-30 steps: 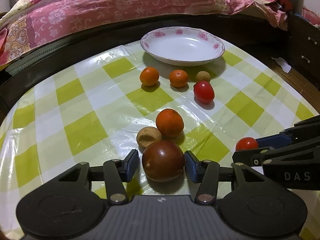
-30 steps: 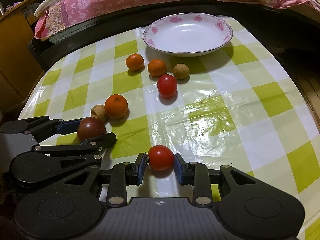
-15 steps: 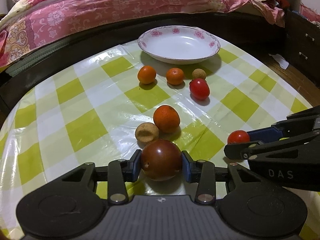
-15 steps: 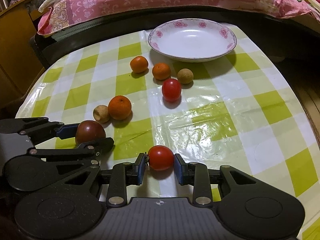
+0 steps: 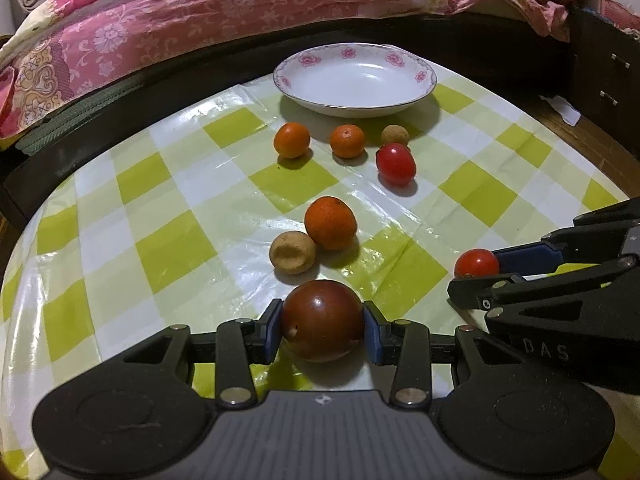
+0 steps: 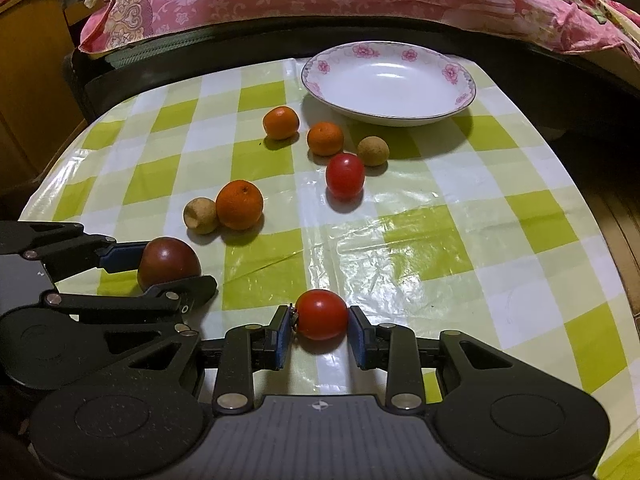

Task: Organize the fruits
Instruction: 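Carry both held tomatoes over the white plate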

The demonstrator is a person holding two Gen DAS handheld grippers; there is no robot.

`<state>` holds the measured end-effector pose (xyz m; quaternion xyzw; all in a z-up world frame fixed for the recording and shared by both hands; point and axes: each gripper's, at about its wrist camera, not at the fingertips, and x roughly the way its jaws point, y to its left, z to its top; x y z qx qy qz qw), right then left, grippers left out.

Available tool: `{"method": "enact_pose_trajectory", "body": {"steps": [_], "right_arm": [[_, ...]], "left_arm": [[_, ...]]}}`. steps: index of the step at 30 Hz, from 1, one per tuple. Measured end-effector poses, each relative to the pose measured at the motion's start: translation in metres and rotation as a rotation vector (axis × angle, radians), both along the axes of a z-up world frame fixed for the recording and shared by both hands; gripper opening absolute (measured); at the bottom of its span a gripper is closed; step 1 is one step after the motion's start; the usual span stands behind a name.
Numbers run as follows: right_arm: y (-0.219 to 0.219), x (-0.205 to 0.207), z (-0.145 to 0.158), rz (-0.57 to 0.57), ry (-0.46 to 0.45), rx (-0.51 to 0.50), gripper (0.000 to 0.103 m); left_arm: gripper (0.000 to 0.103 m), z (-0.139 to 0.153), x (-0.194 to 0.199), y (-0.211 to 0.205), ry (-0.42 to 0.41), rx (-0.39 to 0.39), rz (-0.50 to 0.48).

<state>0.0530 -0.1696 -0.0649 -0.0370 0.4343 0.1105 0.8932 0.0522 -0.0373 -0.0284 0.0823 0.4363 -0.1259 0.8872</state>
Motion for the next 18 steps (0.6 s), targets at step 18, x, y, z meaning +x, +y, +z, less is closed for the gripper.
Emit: {"method": "enact_pose_trajectory", "body": {"steps": [18], "right_arm": [[-0.01,0.025,0.032,-0.07,-0.041,0.083,0.027]], "left_arm": [[0.047,0.035,0.047,-0.005,-0.055,-0.03,0.021]]}}
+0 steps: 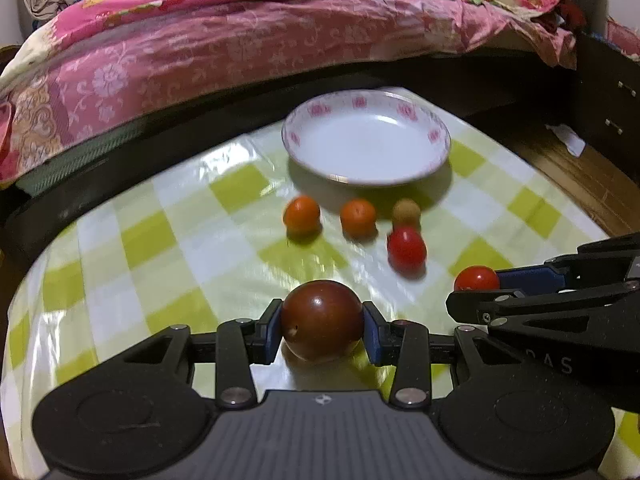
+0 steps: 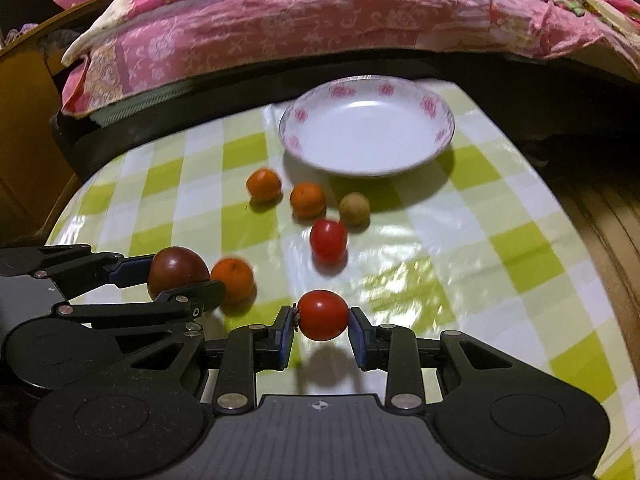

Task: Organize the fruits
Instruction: 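Carry both held tomatoes over the white plate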

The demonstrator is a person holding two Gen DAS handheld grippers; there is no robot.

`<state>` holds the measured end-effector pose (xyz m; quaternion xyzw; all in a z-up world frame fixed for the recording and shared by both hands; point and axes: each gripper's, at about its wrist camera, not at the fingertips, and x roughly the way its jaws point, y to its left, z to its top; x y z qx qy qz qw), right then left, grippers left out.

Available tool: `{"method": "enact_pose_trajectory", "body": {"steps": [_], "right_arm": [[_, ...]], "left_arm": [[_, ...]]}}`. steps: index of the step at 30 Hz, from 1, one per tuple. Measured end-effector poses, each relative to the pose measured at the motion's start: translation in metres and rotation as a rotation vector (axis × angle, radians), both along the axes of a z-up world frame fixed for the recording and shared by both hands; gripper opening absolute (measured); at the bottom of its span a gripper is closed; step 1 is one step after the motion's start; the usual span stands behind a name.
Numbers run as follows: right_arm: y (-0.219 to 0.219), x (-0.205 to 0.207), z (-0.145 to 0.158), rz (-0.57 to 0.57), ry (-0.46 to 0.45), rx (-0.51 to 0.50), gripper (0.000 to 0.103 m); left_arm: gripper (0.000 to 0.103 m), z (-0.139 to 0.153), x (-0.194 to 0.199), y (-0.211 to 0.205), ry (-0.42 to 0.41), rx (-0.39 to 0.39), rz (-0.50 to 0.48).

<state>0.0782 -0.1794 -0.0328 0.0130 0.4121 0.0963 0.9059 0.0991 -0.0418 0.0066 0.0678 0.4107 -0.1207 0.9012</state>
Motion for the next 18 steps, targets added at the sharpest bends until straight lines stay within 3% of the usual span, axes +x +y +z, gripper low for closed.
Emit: {"method": "enact_pose_trajectory", "body": {"steps": [18], "right_arm": [[-0.029,0.09,0.025,-0.039,-0.105,0.016,0.027]], "left_arm": [[0.047,0.011,0.096,-0.024,-0.053,-0.018,-0.019]]}}
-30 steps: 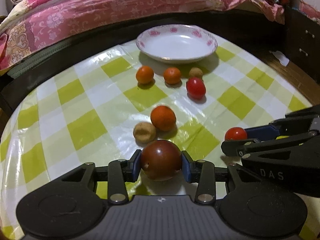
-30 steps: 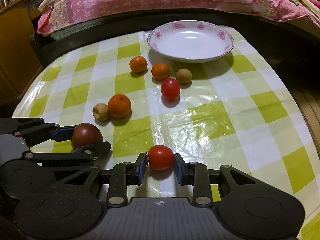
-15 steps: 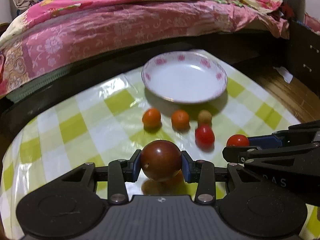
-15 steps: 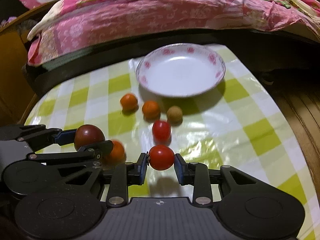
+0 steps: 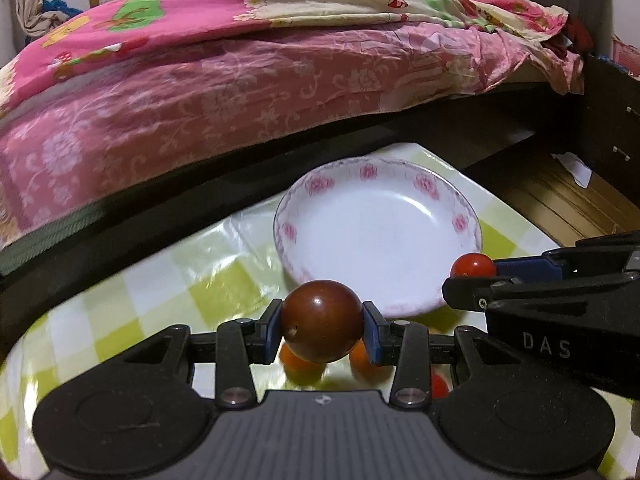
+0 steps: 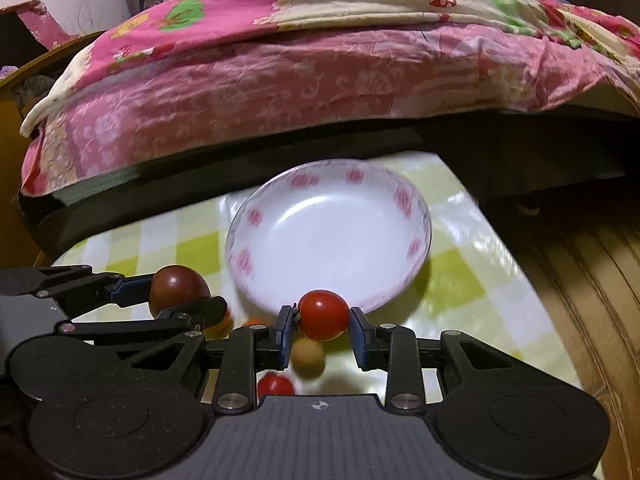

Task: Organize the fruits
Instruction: 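Carry both held tomatoes over the white plate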

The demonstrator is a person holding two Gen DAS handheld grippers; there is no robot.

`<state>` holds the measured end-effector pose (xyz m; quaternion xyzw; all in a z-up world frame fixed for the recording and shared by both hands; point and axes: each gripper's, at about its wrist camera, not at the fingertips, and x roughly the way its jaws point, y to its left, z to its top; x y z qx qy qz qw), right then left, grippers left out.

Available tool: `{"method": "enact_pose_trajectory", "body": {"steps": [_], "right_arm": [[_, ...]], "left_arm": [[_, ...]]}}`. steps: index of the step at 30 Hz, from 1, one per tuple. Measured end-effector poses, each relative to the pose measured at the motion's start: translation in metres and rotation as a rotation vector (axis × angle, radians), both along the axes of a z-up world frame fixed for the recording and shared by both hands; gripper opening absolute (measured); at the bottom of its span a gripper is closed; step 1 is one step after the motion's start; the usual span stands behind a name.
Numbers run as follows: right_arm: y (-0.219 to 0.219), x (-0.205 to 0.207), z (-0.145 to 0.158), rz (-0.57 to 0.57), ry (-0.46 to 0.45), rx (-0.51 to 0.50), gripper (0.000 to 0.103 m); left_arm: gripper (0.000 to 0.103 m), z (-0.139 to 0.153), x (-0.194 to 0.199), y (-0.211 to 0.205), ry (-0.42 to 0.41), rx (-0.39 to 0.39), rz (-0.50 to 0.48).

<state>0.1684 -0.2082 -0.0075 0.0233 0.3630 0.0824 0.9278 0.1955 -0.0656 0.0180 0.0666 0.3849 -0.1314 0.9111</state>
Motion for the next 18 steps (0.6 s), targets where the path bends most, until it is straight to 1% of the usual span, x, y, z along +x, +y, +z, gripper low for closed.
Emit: {"method": "enact_pose_trajectory", "body": {"steps": [9,13,18], "right_arm": [[-0.011,0.038,-0.012,0.007,-0.001,-0.013,0.027],[-0.014,0.047,-0.018,0.018,-0.002,-0.022,0.027],[-0.018,0.055,-0.024,0.017,0.002,-0.025,0.027]], "left_arm": [[0.047,-0.019,0.035,-0.01,0.011,0.015,-0.015],[0.047,-0.024,0.039,-0.016,-0.017,0.048,-0.039],[0.047,-0.027,0.043,-0.019,-0.04,0.059,-0.047]]}}
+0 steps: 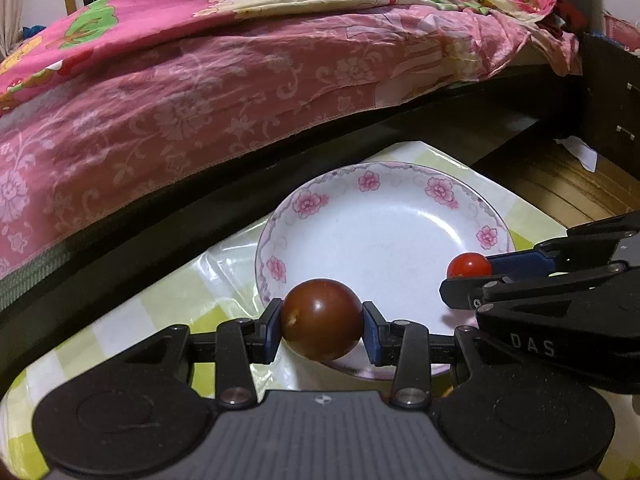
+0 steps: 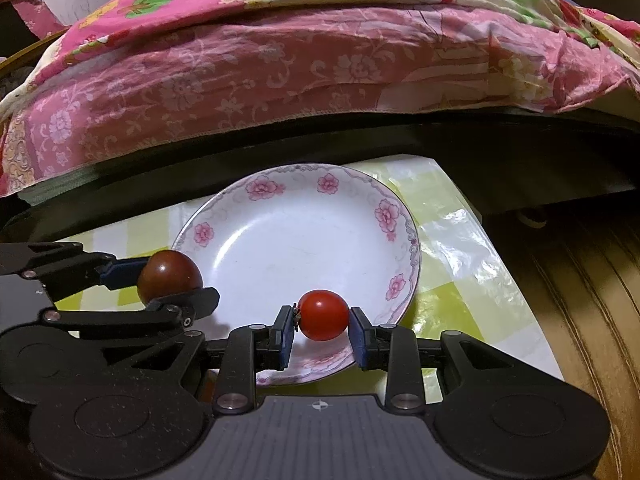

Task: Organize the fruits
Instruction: 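Carry both held tomatoes over the white plate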

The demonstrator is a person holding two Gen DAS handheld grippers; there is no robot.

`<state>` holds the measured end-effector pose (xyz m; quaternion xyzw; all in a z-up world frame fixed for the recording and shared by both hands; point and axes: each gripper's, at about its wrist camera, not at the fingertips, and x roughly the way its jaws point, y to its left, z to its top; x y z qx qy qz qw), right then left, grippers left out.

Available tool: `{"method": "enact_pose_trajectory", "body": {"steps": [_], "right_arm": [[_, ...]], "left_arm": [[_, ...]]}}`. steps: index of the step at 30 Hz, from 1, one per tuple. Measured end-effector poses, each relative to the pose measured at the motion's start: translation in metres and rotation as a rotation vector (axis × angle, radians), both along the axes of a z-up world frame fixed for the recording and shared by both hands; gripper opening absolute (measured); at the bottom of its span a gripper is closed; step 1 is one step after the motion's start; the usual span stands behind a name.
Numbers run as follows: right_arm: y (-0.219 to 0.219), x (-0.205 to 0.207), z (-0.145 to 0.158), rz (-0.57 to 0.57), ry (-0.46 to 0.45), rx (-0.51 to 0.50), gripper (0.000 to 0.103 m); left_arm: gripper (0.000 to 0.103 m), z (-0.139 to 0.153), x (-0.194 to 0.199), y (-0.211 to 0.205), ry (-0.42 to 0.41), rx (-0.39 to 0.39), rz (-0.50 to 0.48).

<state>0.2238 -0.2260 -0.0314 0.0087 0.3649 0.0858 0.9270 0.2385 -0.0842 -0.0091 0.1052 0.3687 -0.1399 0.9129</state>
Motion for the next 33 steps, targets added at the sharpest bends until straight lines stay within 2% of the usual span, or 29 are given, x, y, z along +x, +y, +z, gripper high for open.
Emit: {"method": "enact_pose_trajectory", "body": {"steps": [33], "right_arm": [[-0.0026,0.0112,0.0019,-0.005,-0.003,0.007,0.03]], "left_arm": [[0.048,-0.0068,0.0103,0.0008,-0.005,-0.043,-0.013]]}}
